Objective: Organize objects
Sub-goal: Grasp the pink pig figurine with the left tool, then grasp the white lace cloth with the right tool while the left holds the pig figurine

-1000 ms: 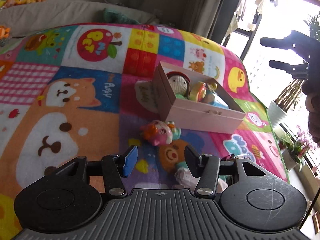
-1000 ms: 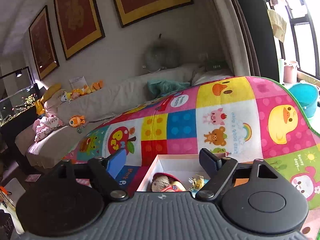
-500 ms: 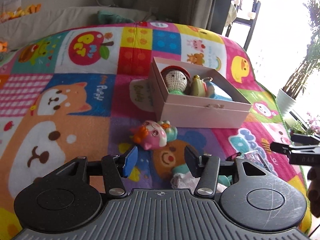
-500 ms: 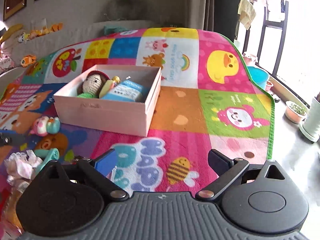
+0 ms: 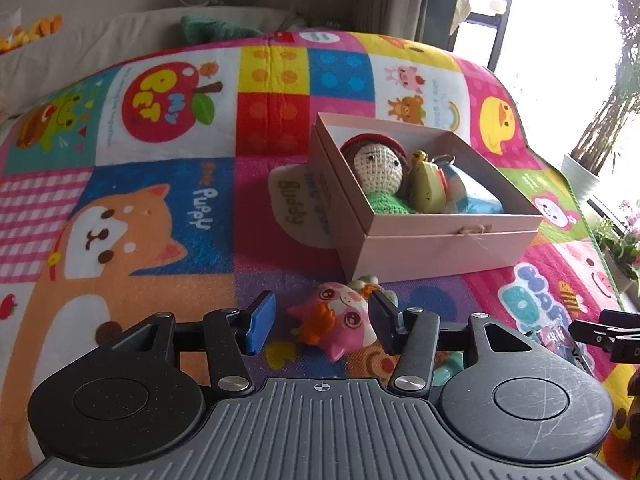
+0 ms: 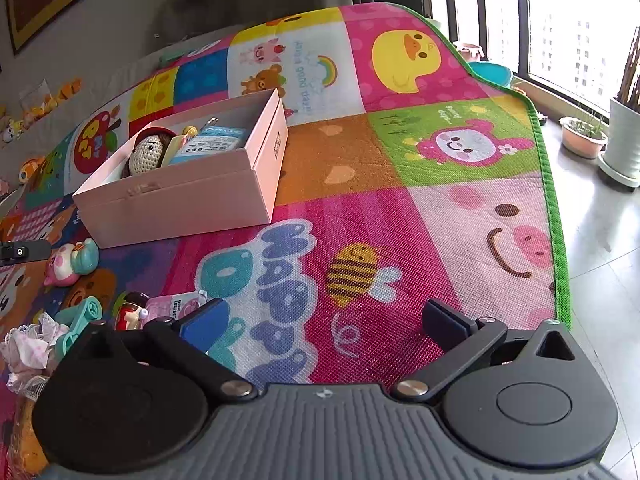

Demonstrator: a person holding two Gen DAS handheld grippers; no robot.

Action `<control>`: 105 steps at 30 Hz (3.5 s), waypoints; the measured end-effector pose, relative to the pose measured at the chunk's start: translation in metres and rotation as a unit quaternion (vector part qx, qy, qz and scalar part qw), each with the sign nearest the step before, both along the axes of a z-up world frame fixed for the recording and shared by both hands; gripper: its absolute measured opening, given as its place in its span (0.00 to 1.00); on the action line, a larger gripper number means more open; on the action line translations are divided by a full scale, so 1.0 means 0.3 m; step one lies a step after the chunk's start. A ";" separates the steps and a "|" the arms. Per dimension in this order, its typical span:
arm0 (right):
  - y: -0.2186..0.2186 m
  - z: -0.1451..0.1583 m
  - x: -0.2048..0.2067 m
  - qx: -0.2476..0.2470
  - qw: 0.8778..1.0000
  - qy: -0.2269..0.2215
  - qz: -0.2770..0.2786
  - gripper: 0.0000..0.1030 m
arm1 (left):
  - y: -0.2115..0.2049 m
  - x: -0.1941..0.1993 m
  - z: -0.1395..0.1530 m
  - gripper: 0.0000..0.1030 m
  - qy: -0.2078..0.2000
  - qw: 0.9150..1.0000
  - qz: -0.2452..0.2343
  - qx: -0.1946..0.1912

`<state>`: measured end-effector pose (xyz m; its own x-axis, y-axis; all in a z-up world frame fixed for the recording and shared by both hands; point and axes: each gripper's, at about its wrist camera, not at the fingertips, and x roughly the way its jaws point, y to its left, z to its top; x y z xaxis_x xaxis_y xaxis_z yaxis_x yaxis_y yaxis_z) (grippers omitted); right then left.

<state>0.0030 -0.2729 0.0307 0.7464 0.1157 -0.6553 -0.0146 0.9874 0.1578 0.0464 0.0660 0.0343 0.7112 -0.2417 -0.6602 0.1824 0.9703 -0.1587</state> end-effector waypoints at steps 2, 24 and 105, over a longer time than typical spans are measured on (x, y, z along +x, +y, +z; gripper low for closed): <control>0.002 -0.002 0.001 -0.002 1.000 0.001 -0.001 1.00 | -0.005 -0.001 -0.012 0.54 0.016 1.000 -0.013 -0.014; 0.019 -0.006 0.005 -0.014 1.000 0.002 0.008 1.00 | -0.107 0.094 -0.071 0.54 0.051 0.999 0.010 -0.004; 0.625 0.137 -0.076 -0.196 0.924 -0.006 0.328 0.63 | 0.231 -0.257 -0.151 0.48 -0.043 0.967 0.148 -0.201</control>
